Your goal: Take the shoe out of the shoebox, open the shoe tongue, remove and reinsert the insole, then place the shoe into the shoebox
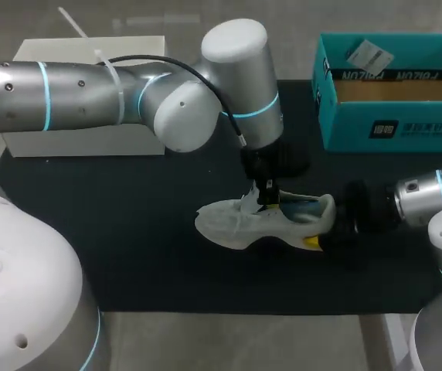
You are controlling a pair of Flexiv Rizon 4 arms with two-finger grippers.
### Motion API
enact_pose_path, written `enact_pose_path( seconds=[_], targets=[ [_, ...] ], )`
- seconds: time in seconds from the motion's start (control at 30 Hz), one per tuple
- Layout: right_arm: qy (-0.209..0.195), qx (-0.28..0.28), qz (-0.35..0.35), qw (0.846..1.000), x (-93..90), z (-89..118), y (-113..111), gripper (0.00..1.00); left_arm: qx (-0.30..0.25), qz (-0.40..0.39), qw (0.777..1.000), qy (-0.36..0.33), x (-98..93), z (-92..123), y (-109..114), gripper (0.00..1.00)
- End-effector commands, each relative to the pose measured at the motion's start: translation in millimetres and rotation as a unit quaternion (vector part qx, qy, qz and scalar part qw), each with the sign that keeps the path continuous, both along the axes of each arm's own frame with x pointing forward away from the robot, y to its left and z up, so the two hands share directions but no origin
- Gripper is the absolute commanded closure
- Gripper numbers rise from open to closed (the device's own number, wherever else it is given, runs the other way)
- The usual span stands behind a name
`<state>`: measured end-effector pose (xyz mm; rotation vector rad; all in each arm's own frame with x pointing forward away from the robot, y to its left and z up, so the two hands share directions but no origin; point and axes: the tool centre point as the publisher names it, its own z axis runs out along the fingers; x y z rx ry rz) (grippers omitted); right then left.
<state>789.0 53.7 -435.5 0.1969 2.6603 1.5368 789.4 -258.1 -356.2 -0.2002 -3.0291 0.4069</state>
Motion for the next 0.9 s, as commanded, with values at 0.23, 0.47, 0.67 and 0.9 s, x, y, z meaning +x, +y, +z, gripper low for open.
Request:
enact_pose_path(
  seconds=[0.23,0.47,0.67,0.9],
  targets=[
    [0.000,-0.002,-0.001,1.000,-1.1,-4,2,1.00,-0.139,-0.031,0.988,0.052,0.5,27,7,1.00],
    [0.000,-0.002,-0.001,1.000,-1.1,-4,2,1.00,-0.183,-0.050,0.979,0.067,-1.9,48,-7,1.00],
    [0.000,-0.002,-0.001,1.000,-1.1,-4,2,1.00,-0.248,-0.086,0.961,0.086,-9.2,83,-21,1.00],
    [0.000,-0.002,-0.001,1.000,-1.1,-4,2,1.00,-0.311,-0.113,0.940,0.080,-11.3,142,-35,1.00]
  ],
)
